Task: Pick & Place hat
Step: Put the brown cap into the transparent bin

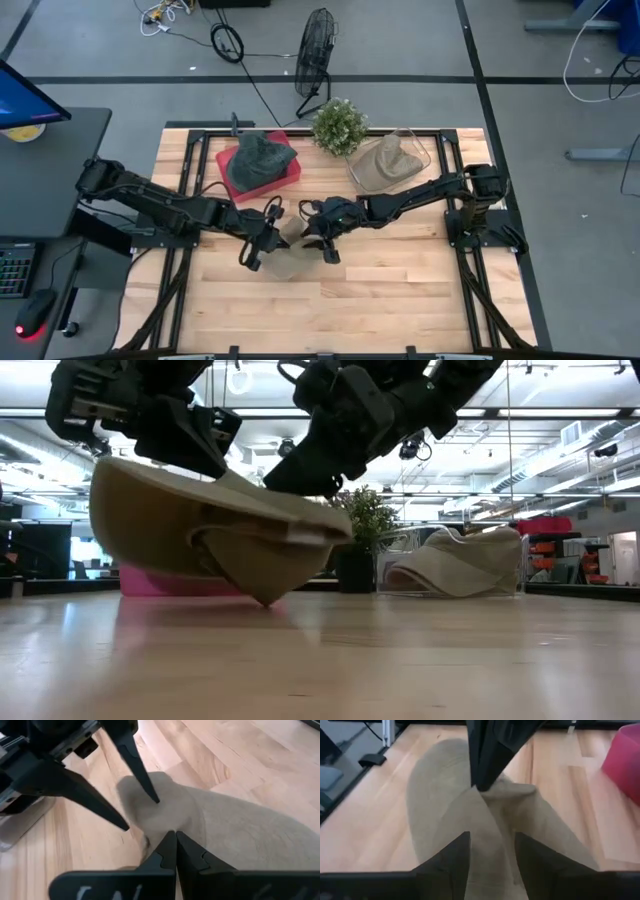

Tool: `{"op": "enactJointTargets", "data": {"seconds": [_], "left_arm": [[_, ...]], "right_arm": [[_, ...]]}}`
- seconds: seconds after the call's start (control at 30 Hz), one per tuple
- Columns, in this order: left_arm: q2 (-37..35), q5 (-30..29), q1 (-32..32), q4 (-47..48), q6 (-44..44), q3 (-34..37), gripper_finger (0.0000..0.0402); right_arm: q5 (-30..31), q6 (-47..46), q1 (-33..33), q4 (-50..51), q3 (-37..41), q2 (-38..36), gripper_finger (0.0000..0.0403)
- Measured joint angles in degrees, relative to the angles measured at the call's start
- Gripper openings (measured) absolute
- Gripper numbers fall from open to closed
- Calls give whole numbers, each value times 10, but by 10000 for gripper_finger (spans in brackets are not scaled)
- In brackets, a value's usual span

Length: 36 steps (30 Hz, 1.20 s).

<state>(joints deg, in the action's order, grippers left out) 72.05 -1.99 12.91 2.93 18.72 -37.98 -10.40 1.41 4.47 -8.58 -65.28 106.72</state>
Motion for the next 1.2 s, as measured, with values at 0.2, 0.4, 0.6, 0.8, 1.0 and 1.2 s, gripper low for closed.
{"op": "enactJointTargets", "data": {"seconds": [0.2, 0.4, 0.6, 0.8, 1.0, 1.2], "left_arm": [[8, -8, 0, -2, 0, 0, 1], [51, -35, 0, -20, 2, 0, 1], [75, -79, 0, -66, 19, 0, 1], [78, -79, 0, -95, 21, 0, 2], [78, -78, -15, -96, 16, 0, 2], [78, -77, -29, -95, 16, 0, 2]], "right_arm": [[-6, -48, 0, -51, 0, 0, 160], [-6, -119, 0, -74, 0, 0, 160], [31, -125, 1, 11, 0, 0, 160], [47, -117, 1, 32, 0, 0, 160], [34, -132, 1, 35, 0, 3, 160], [11, -158, 1, 11, 0, 39, 160]]}}
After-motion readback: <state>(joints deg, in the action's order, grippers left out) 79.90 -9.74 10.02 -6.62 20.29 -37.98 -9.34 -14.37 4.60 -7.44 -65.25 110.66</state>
